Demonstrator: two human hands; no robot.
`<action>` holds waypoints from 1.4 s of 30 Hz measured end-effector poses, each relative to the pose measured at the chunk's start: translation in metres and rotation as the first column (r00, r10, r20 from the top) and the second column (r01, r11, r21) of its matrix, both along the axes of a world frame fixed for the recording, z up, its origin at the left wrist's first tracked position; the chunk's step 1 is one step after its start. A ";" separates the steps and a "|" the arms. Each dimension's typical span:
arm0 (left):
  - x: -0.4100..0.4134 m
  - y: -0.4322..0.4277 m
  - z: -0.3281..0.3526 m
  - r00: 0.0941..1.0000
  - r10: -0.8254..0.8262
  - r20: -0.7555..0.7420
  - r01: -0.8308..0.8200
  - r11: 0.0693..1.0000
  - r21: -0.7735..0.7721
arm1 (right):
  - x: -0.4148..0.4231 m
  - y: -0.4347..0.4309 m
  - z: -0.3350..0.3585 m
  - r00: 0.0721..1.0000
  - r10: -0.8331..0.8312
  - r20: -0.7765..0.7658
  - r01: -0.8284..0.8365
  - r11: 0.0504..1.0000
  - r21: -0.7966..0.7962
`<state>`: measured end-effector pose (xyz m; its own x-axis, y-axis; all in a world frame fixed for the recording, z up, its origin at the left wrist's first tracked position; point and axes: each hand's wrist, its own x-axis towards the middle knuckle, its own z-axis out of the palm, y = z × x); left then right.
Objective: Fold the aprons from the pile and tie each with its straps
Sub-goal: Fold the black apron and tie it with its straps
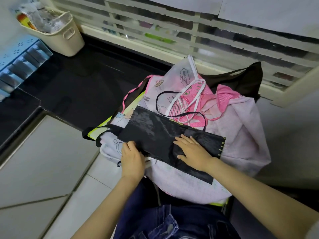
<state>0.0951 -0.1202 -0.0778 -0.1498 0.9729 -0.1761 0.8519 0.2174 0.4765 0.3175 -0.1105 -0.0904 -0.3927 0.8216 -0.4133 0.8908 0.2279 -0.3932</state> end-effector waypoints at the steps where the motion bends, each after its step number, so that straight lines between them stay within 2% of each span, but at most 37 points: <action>1: 0.001 0.000 0.001 0.997 0.035 0.069 -0.034 0.999 -0.023 | -0.001 -0.001 0.000 1.000 0.005 0.020 -0.005 1.000 0.005; 3: 0.002 -0.002 0.002 0.984 0.096 0.149 -0.081 0.992 -0.100 | -0.004 -0.003 -0.001 0.998 0.012 0.063 -0.012 1.000 0.014; 5: 0.003 -0.006 0.004 0.992 0.071 0.103 -0.054 0.986 -0.155 | -0.006 -0.005 -0.001 0.995 0.014 0.100 -0.017 0.999 0.027; 8: 0.005 -0.014 0.013 0.994 -0.109 -0.031 0.103 0.984 -0.146 | -0.009 -0.007 0.000 0.990 0.006 0.138 -0.010 0.999 0.033; 11: 0.011 -0.027 0.028 0.958 -0.281 -0.063 0.279 0.960 -0.041 | -0.013 -0.008 0.001 0.984 -0.010 0.176 0.003 0.999 0.040; 13: 0.015 -0.040 0.033 0.896 -0.441 -0.047 0.442 0.897 0.005 | -0.015 -0.008 0.001 0.982 -0.017 0.191 0.010 0.999 0.038; 15: 0.019 -0.054 0.032 0.790 -0.612 -0.034 0.609 0.791 -0.058 | -0.015 -0.007 0.002 0.980 -0.017 0.200 0.010 0.999 0.032; 17: 0.020 -0.065 0.027 0.709 -0.704 -0.033 0.694 0.705 -0.143 | -0.015 -0.007 0.003 0.976 -0.024 0.216 0.017 0.999 0.037; 19: 0.016 -0.069 0.019 0.687 -0.724 -0.066 0.701 0.684 -0.200 | -0.016 -0.007 0.006 0.969 -0.041 0.243 0.033 0.999 0.038; 21: 0.008 -0.069 0.011 0.683 -0.713 -0.162 0.662 0.697 -0.275 | -0.018 -0.010 0.008 0.965 -0.064 0.254 0.054 0.997 0.048; 24: -0.004 -0.067 0.004 0.636 -0.714 -0.293 0.595 0.696 -0.403 | -0.019 -0.021 0.012 0.974 -0.128 0.190 0.102 0.985 0.138; 26: -0.007 -0.067 0.005 0.603 -0.735 -0.310 0.586 0.672 -0.452 | -0.015 -0.031 0.015 0.968 -0.210 0.141 0.172 0.956 0.240; 28: -0.005 -0.068 0.008 0.589 -0.746 -0.309 0.578 0.657 -0.485 | -0.005 -0.042 0.015 0.925 -0.359 0.129 0.309 0.904 0.296; 30: 0.001 -0.067 0.009 0.625 -0.715 -0.313 0.562 0.691 -0.454 | 0.009 -0.052 0.014 0.835 -0.533 0.136 0.483 0.828 0.284; 31: 0.004 -0.066 0.010 0.674 -0.671 -0.310 0.553 0.736 -0.391 | 0.015 -0.057 0.012 0.788 -0.601 0.132 0.555 0.788 0.267; 33: 0.011 -0.063 0.013 0.778 -0.567 -0.271 0.540 0.824 -0.175 | 0.023 -0.064 0.009 0.736 -0.672 0.088 0.646 0.735 0.206; 35: 0.022 -0.058 0.016 0.784 -0.586 -0.206 0.594 0.804 -0.025 | 0.026 -0.069 0.008 0.735 -0.678 -0.001 0.671 0.727 0.143; 36: 0.028 -0.055 0.017 0.753 -0.629 -0.195 0.637 0.771 -0.026 | 0.027 -0.070 0.008 0.736 -0.675 -0.053 0.676 0.727 0.122; 39: 0.042 -0.050 0.016 0.681 -0.694 -0.236 0.668 0.720 -0.190 | 0.028 -0.074 0.016 0.683 -0.707 -0.183 0.728 0.681 0.086; 41: 0.046 -0.051 0.011 0.713 -0.665 -0.222 0.629 0.747 -0.217 | 0.029 -0.076 0.021 0.663 -0.707 -0.246 0.742 0.664 0.093; 42: 0.046 -0.053 0.009 0.757 -0.623 -0.198 0.598 0.782 -0.175 | 0.028 -0.078 0.023 0.666 -0.694 -0.271 0.737 0.669 0.099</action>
